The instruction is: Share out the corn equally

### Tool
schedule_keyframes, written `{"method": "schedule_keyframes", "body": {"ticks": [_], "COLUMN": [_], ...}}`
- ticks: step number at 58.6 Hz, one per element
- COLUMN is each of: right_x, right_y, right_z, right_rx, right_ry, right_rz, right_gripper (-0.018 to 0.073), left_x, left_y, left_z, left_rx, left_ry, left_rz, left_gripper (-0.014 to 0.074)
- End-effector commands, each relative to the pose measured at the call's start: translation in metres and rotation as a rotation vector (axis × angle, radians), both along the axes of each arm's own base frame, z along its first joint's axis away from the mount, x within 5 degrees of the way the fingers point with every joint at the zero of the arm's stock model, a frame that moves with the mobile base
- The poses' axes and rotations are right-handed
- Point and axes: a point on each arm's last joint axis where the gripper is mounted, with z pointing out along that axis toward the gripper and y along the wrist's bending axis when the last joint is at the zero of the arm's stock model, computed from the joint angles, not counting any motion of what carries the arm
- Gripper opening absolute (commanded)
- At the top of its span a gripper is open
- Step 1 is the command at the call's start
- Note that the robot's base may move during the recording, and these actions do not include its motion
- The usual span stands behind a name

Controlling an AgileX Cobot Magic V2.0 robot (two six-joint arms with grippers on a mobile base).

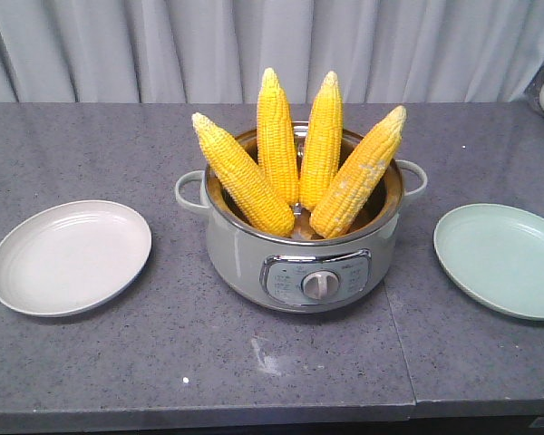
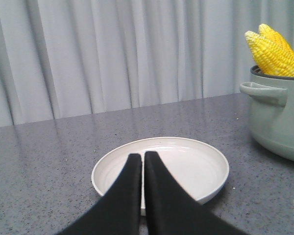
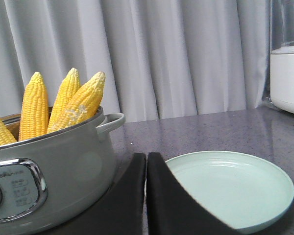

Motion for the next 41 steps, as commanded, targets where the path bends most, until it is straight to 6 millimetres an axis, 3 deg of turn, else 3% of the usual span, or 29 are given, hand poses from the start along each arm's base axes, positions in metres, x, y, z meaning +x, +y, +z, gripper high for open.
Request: {"method": "schedule_keyframes", "body": {"ticks": [1, 41], "right_x": [-0.0004, -0.0004], "right_y": [0.0009, 0.0009], "right_z": [0.0005, 0.0005], "right_rx": [-0.019, -0.019], "right_ry": [-0.059, -0.059], "right_rz": [0.005, 0.005], "right_gripper": [-0.0002, -0.0002], "left_x": [-0.0038, -0.0038], "left_y": [-0.0023, -0.0023], "left_z": [0.0164, 0.0164], "left_rx": [-0.014, -0.014], "left_ry": [-0.106, -0.106], "left_rz": [-0.03, -0.03], "left_gripper": [-0.0006, -0.0006]}}
